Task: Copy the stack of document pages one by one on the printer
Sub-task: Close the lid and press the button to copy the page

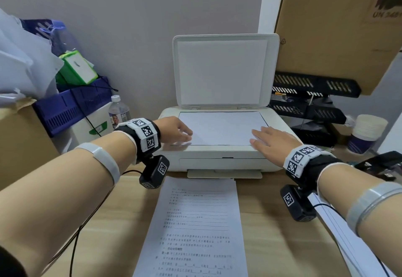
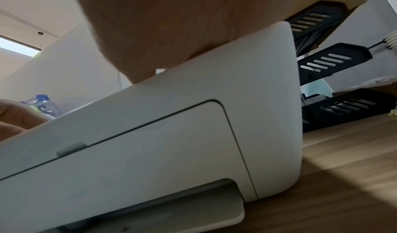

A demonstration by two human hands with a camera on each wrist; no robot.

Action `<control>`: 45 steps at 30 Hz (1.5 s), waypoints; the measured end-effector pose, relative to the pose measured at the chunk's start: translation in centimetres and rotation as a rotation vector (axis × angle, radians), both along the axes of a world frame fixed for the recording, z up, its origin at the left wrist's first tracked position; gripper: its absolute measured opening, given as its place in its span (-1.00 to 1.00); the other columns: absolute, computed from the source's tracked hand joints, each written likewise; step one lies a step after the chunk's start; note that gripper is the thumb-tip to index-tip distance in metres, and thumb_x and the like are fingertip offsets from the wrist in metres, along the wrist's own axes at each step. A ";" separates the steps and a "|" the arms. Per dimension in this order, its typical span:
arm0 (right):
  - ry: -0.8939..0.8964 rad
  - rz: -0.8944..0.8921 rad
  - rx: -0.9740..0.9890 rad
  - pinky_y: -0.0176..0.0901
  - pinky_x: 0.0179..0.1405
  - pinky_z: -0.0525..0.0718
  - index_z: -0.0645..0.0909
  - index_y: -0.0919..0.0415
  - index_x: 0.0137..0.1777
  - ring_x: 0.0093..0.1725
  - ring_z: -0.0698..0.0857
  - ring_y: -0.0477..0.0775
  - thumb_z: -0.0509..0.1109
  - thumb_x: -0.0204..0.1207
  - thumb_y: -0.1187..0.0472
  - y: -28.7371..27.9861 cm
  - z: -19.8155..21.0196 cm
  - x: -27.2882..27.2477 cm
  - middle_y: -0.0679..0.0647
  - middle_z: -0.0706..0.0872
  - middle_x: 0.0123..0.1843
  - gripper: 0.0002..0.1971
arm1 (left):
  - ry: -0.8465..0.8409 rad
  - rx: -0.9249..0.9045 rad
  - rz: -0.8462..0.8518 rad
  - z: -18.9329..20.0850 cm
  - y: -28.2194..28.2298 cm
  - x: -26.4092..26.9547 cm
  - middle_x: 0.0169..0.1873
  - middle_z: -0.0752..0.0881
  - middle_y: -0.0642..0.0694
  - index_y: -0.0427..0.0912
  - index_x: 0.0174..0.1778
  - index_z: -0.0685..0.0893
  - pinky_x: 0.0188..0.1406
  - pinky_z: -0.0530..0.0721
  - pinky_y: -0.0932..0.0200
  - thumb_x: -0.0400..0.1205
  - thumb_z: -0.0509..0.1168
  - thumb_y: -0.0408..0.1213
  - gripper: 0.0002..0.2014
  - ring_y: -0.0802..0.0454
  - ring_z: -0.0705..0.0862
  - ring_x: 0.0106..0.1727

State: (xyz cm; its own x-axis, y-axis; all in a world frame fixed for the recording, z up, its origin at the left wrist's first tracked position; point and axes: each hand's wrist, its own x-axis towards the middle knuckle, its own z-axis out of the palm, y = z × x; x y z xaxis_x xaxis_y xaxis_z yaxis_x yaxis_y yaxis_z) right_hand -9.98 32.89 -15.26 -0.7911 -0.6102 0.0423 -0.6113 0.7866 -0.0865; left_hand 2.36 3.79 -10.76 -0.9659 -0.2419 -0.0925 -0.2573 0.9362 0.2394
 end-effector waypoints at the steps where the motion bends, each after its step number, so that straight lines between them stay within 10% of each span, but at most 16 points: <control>1: -0.001 -0.002 -0.001 0.13 0.63 0.18 0.18 -0.03 0.71 0.66 0.26 0.11 -0.12 0.73 -0.22 0.0 0.0 0.1 0.06 0.23 0.72 -0.40 | -0.001 -0.003 -0.002 0.1 0.0 0.0 0.12 0.67 0.03 0.16 0.36 0.69 0.21 0.48 0.19 0.67 0.28 0.06 -0.65 0.09 0.54 0.08; 14: -0.081 0.029 -0.218 0.02 0.65 0.11 0.25 -0.01 0.69 0.71 0.16 0.05 0.04 0.73 -0.19 -1.6 3.7 -0.8 0.05 0.22 0.73 -0.43 | 0.133 0.409 0.100 4.2 -3.2 -2.6 0.28 0.71 -0.04 -0.02 0.45 0.61 0.30 0.67 -0.02 0.69 0.34 -0.08 -0.61 0.02 0.70 0.26; 20: -0.051 0.125 -0.353 -0.10 0.59 0.19 0.37 0.08 0.62 0.64 0.29 0.06 0.12 0.76 -0.06 -6.2 9.9 -1.2 0.09 0.36 0.64 -0.52 | 0.471 0.912 0.325 7.3 -5.2 -8.1 0.36 0.63 -0.19 -0.07 0.68 0.18 -0.03 0.77 -0.05 0.65 0.37 -0.36 -0.28 -0.13 0.81 0.02; 25: 0.007 0.132 -0.365 -0.08 0.51 0.33 0.35 0.02 0.61 0.56 0.40 0.07 0.23 0.70 -0.09 -8.8 12.5 -2.6 0.07 0.34 0.62 -0.49 | 0.580 1.008 0.310 8.2 -6.1 -11.6 0.33 0.55 -0.14 0.05 0.72 -0.08 0.22 0.73 -0.14 0.63 0.38 -0.36 -0.10 -0.13 0.80 0.09; 32: 0.252 0.178 -0.461 -0.01 0.61 0.24 0.35 0.04 0.59 0.67 0.21 0.11 0.41 0.57 0.10 -10.5 13.1 -3.2 0.10 0.22 0.66 -0.41 | 0.637 0.999 0.271 8.4 -7.7 -11.2 0.22 0.69 -0.25 -0.17 0.62 0.32 0.27 0.71 -0.13 0.63 0.38 -0.43 -0.36 -0.13 0.72 0.19; 37: 0.589 0.263 -0.479 0.17 0.69 0.13 0.32 0.06 0.59 0.71 0.14 0.19 0.48 0.46 0.13 -11.5 13.9 -1.0 0.12 0.17 0.69 -0.30 | 0.597 0.966 0.207 7.7 -7.6 -7.6 -0.02 0.74 -0.35 -0.34 0.05 0.70 0.27 0.71 -0.09 0.65 0.35 -0.47 -0.90 -0.18 0.74 0.00; 42: 0.332 0.254 -0.265 0.09 0.37 0.56 0.27 -0.18 0.59 0.34 0.60 0.15 0.39 0.57 -0.08 -12.1 13.1 1.3 -0.01 0.53 0.44 -0.38 | 0.471 0.814 0.139 5.5 -6.8 -3.3 0.01 0.76 -0.32 -0.43 0.11 0.70 0.28 0.71 -0.07 0.58 0.46 -0.45 -0.78 -0.14 0.77 0.08; 45: 0.235 0.295 -0.157 -0.04 0.24 0.61 0.44 -0.23 0.48 0.27 0.67 0.12 0.31 0.62 -0.08 -11.6 11.1 2.8 -0.08 0.66 0.33 -0.58 | 0.311 0.632 0.149 3.9 -6.5 -1.0 0.00 0.78 -0.08 -0.12 0.22 0.73 0.20 0.71 0.02 0.57 0.48 -0.37 -0.70 0.00 0.74 0.05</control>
